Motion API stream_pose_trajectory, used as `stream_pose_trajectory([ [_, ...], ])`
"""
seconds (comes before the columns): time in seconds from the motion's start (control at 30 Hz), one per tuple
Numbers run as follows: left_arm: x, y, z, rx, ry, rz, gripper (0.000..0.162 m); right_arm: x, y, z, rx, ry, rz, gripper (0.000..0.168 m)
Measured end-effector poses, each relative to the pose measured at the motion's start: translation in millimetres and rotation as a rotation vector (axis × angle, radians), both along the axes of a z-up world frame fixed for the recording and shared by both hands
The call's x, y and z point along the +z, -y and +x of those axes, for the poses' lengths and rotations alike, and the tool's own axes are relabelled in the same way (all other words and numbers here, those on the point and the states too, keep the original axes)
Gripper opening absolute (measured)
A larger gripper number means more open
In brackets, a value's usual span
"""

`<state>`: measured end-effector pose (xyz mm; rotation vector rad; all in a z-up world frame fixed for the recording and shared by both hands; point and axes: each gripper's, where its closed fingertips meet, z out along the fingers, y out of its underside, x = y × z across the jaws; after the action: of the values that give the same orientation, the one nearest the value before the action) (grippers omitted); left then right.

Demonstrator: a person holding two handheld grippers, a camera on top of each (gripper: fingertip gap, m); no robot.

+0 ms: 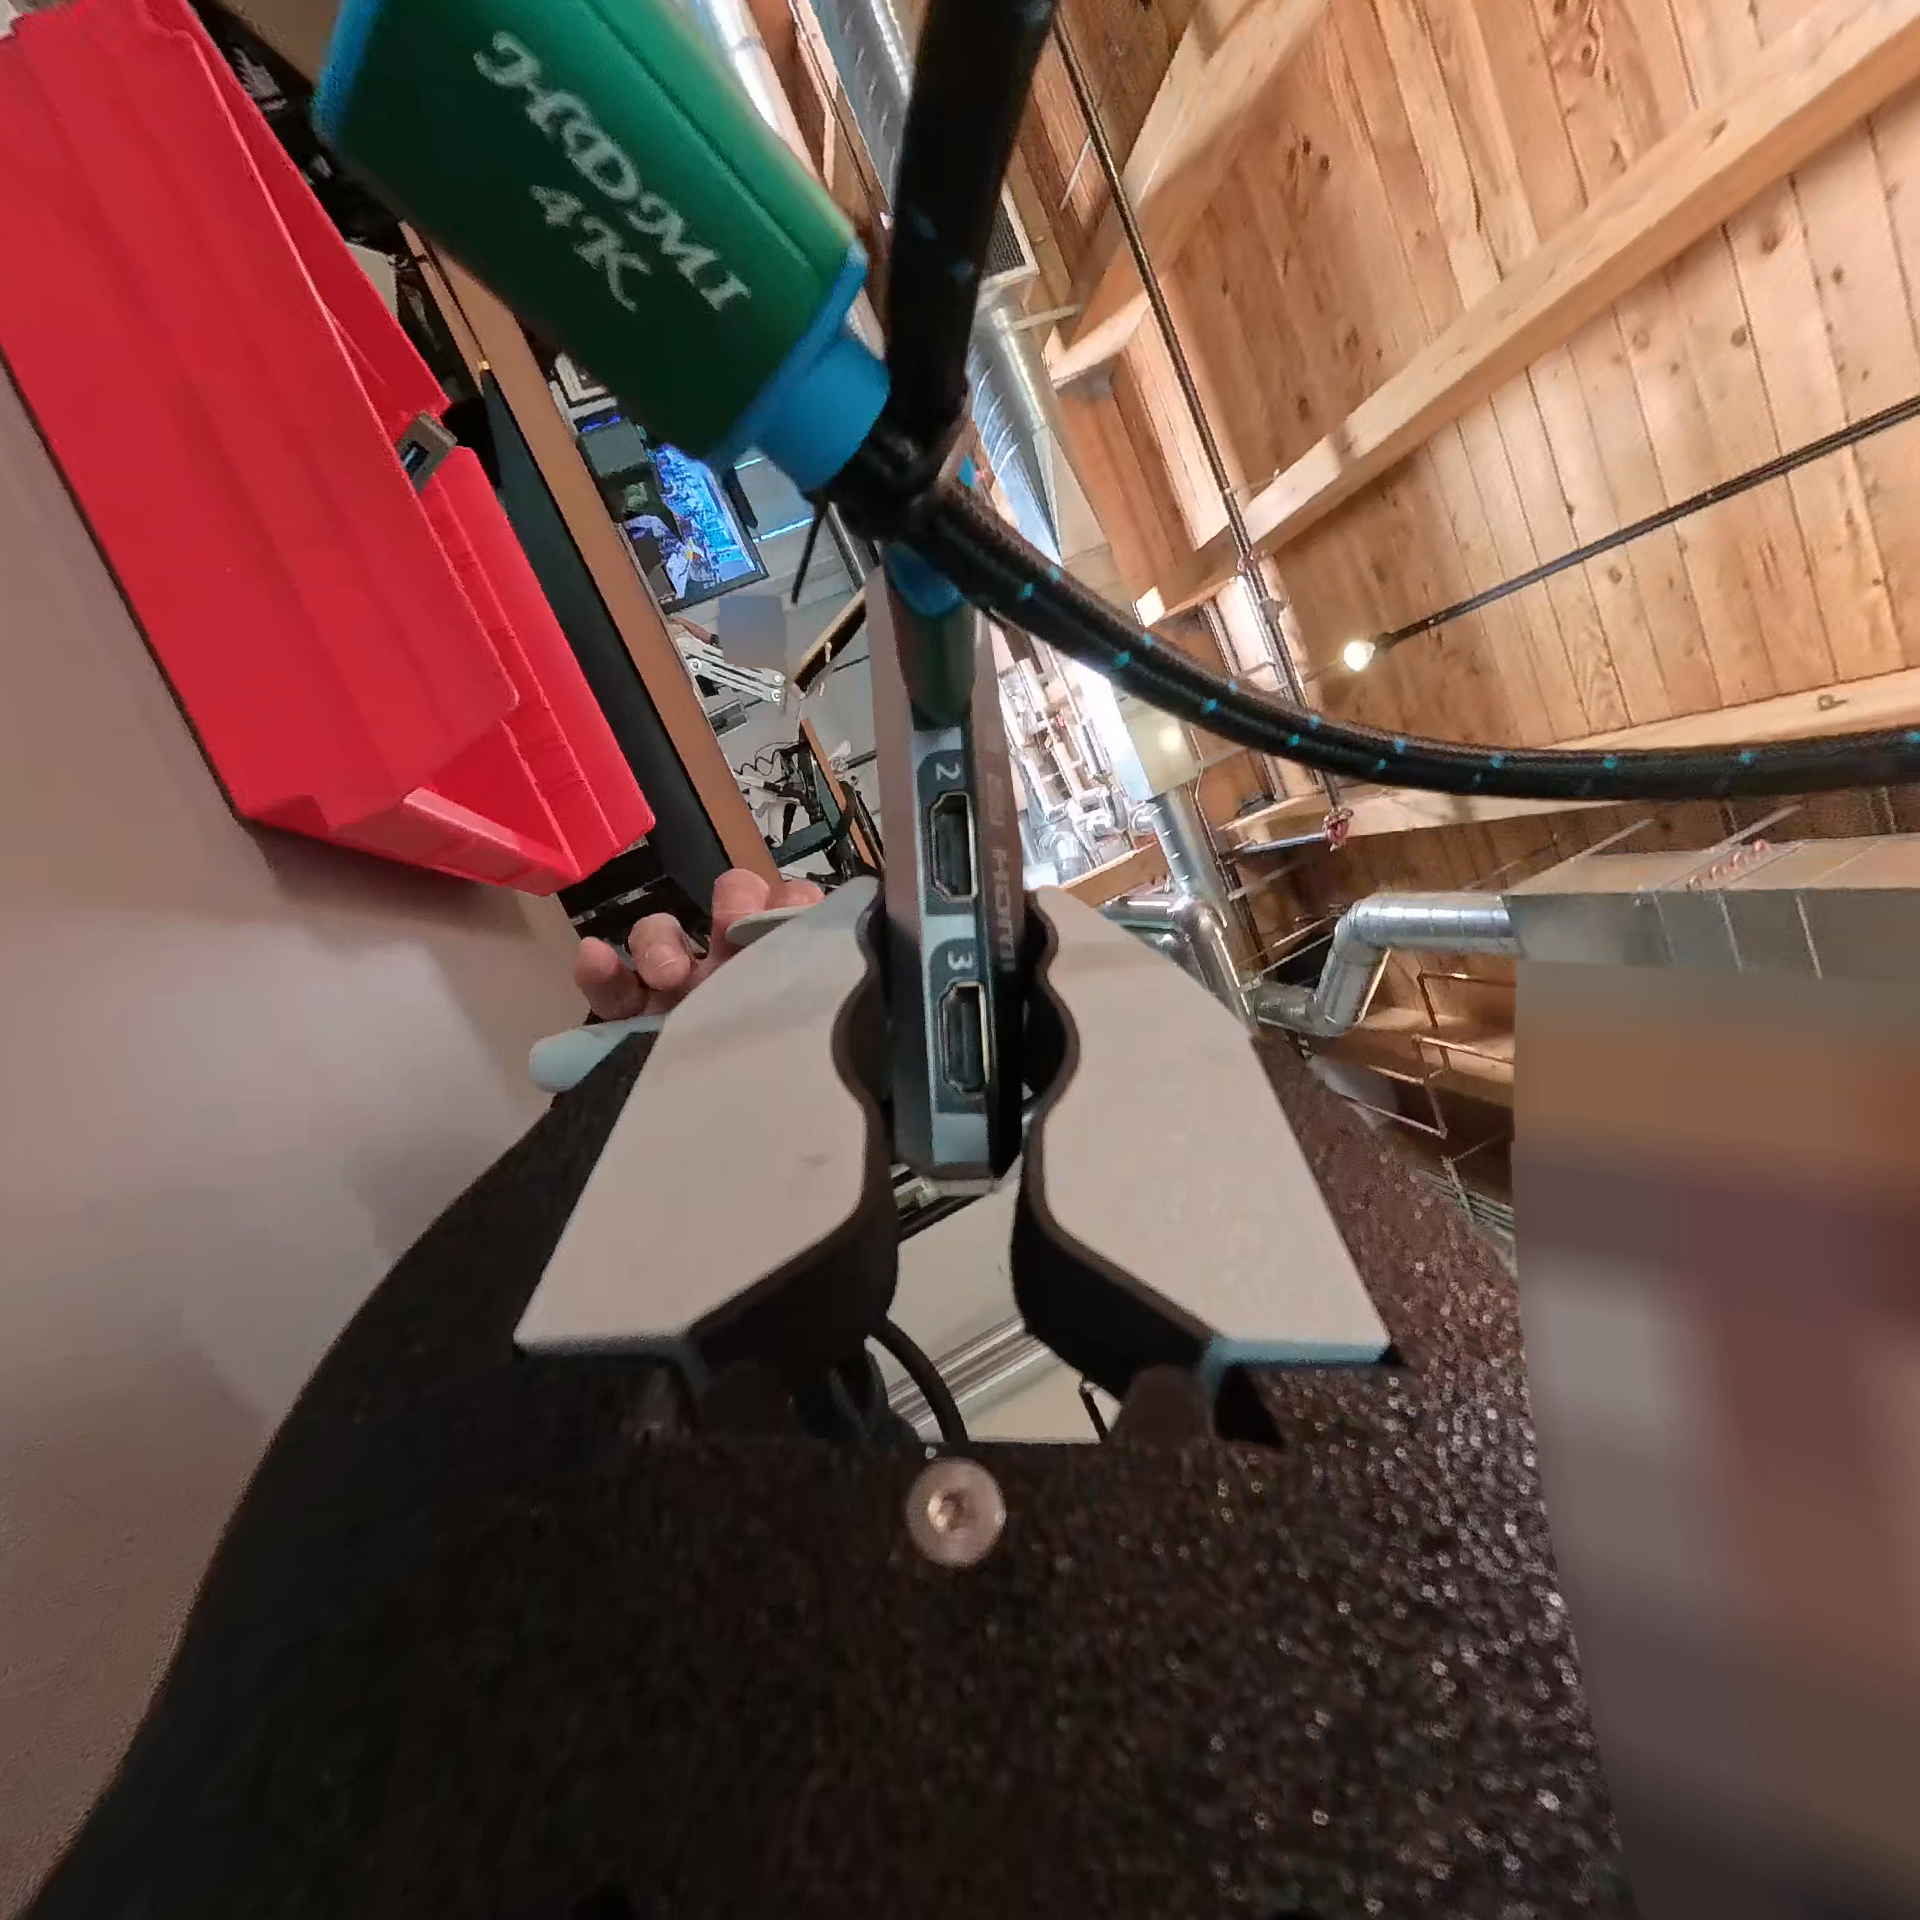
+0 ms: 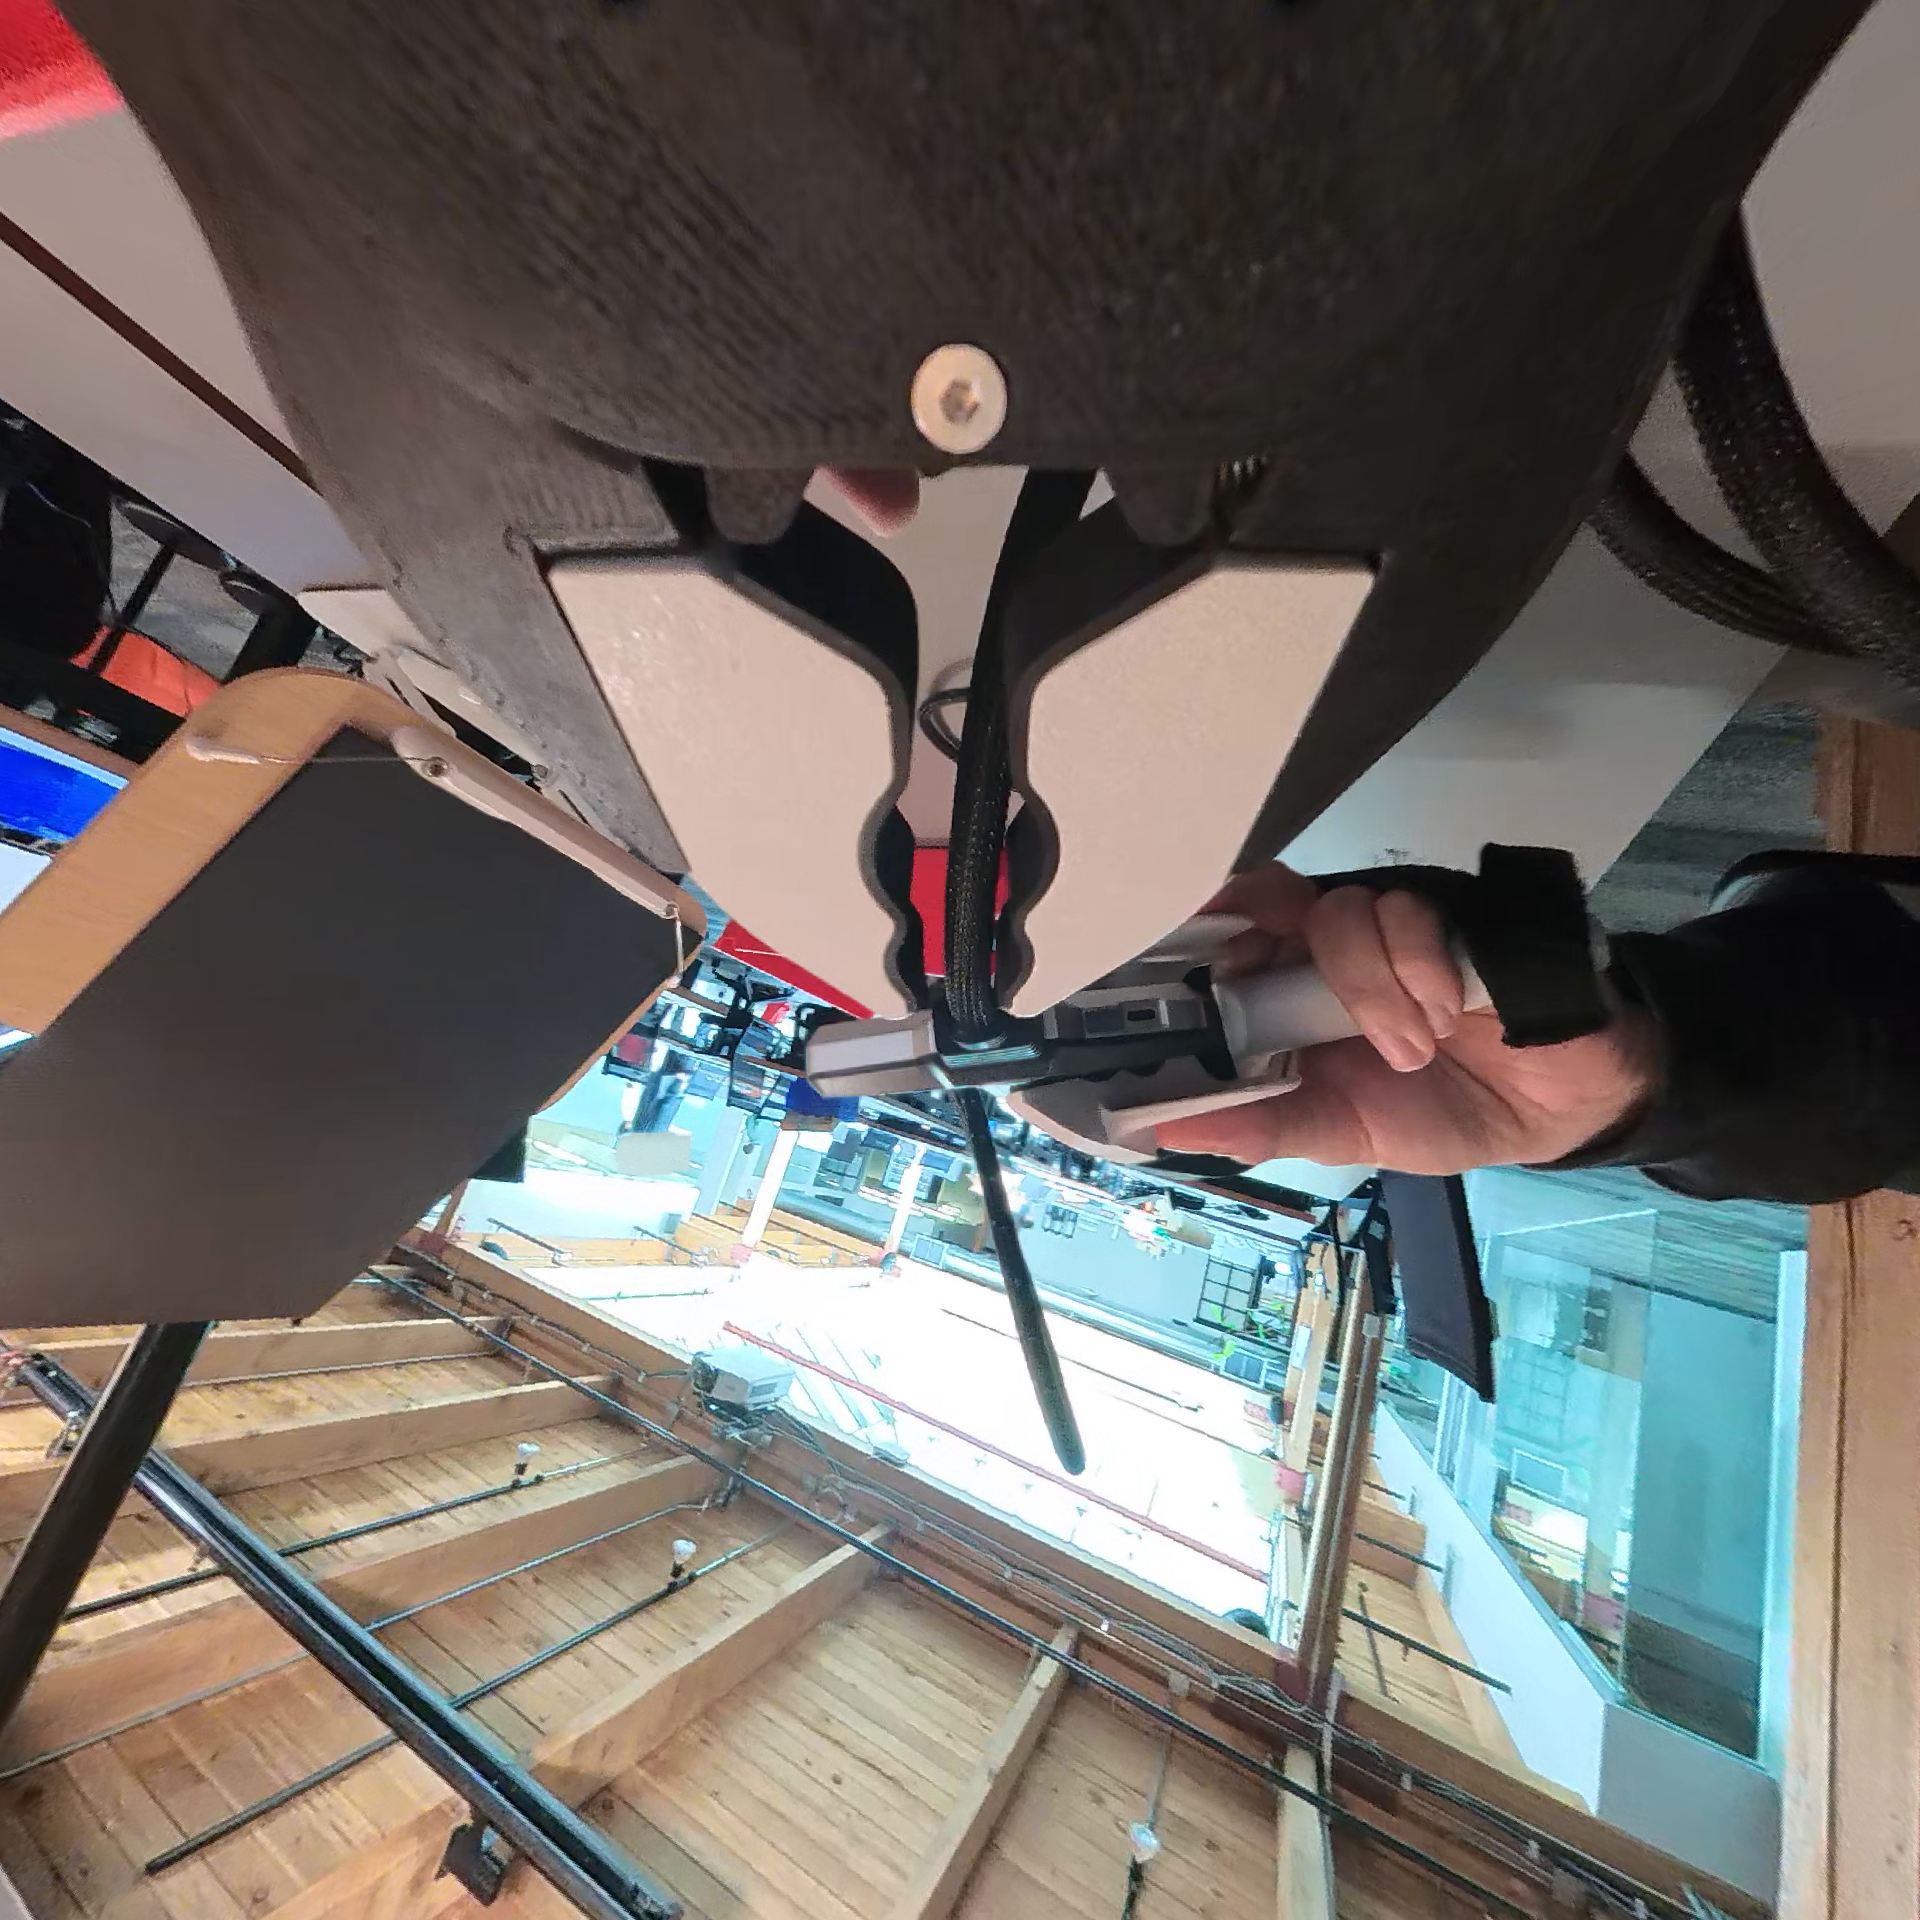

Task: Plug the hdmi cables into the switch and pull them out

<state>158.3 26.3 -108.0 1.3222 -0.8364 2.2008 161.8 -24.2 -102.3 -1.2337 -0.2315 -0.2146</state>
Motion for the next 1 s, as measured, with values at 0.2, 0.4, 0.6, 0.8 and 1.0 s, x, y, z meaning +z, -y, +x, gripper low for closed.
stream_pose_trajectory([
  [0.2, -4, 4, 5, 0.014, -0.03, -0.031, 0.021, -4, 5, -2, -0.003, -0.029, 0.005, 0.008],
  [0.4, -14, 9, 12, 0.008, -0.052, -0.042, 0.021, -11, 9, 4, 0.011, -0.158, -0.045, 0.007],
  [0.6, -22, 10, 18, 0.062, -0.069, 0.019, 0.022, -21, 9, 11, 0.015, -0.281, -0.035, 0.008],
  [0.8, -36, 11, 22, 0.112, -0.044, 0.226, 0.028, -31, 10, 15, 0.066, -0.377, -0.05, 0.008],
  [1.0, -48, -19, 15, 0.241, 0.095, 0.755, 0.035, -41, 18, 24, 0.072, -0.418, -0.071, 0.008],
])
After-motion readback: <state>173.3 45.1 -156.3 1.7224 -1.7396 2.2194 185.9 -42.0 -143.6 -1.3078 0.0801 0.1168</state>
